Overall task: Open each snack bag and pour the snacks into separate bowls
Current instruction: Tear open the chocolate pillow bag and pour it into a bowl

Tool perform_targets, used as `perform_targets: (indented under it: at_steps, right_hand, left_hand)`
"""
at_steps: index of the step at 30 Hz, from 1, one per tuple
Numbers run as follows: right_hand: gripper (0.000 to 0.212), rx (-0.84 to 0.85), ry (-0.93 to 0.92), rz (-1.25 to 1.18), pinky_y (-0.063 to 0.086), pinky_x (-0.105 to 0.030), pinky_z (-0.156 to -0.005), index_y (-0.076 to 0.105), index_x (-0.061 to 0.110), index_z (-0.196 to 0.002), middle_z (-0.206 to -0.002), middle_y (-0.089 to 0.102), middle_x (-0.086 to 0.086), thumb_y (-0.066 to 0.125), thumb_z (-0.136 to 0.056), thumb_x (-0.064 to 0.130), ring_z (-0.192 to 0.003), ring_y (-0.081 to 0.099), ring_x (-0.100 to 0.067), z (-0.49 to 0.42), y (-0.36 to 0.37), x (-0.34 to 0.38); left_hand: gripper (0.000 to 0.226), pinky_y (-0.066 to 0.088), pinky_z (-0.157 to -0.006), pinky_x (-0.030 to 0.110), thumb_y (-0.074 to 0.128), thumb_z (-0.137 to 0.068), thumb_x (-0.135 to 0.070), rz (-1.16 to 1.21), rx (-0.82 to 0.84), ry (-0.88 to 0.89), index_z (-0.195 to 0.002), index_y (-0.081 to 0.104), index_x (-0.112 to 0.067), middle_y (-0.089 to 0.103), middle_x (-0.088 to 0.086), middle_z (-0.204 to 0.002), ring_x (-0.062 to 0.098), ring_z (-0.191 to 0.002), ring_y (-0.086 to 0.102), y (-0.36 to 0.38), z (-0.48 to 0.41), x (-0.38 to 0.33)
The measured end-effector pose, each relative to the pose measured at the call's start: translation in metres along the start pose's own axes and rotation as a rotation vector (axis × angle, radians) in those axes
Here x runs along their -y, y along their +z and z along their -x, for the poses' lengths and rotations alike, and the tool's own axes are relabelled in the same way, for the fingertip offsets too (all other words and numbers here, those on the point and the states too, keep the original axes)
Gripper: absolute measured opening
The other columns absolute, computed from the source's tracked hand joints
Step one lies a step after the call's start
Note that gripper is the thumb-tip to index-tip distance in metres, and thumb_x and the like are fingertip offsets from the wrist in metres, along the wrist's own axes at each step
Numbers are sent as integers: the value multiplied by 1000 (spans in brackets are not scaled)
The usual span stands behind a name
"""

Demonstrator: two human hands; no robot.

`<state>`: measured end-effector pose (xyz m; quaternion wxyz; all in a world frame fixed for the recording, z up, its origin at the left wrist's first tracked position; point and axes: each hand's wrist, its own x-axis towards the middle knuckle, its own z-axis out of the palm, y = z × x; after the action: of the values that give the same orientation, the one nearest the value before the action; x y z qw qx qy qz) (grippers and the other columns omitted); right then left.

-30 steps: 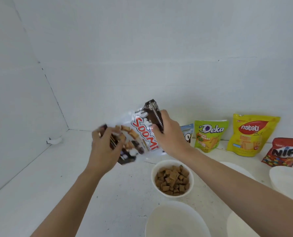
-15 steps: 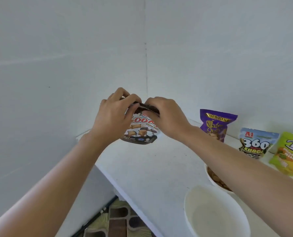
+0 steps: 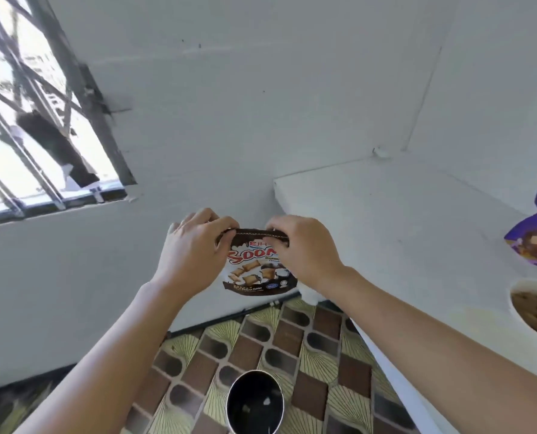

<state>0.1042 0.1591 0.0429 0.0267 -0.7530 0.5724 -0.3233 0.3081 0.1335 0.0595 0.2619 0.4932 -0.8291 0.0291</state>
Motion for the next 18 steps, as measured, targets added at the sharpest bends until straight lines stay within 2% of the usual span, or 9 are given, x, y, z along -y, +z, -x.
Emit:
perform_targets:
  at_steps: [2, 6, 11, 14, 18]
  right_hand:
    - [11, 135, 38, 32, 47, -31, -69, 69, 19, -91, -83, 71, 4, 61, -96, 25, -76, 61, -17, 9, 26, 7]
    - [18, 357, 136, 19, 56, -38, -71, 70, 16, -90, -83, 71, -2, 53, -96, 17, -80, 64, -23, 37, 97, 4]
    - [21, 438, 226, -14, 57, -39, -79, 76, 16, -100, -93, 76, 0, 55, -95, 18, -90, 68, -20, 76, 179, -12]
    - [20, 470, 257, -21, 59, -38, -74, 77, 18, -98, -89, 77, 1, 58, -94, 18, -83, 71, -18, 101, 237, -30]
    - [16, 508, 300, -7, 60, -36, -72, 77, 20, -100, -90, 77, 2, 62, -93, 20, -83, 72, -17, 141, 323, -64]
  left_hand:
    - [21, 48, -85, 42, 54, -102, -32, -46, 96, -32, -113, 71, -33, 66, -7, -102, 22, -91, 63, 14, 23, 17]
    - [24, 49, -87, 37, 52, -103, -34, -47, 296, -99, -118, 70, -36, 69, -10, -109, 19, -89, 68, 63, 71, 46]
    - [21, 44, -73, 32, 56, -101, -32, -52, 417, -167, -114, 72, -37, 68, -10, -97, 19, -83, 67, 136, 126, 83]
    - [17, 48, -71, 32, 58, -100, -30, -58, 455, -182, -106, 74, -31, 67, -10, -92, 18, -79, 67, 190, 158, 108]
    - [21, 49, -73, 31, 52, -102, -33, -46, 536, -186, -107, 72, -29, 67, -10, -99, 17, -86, 67, 276, 205, 138]
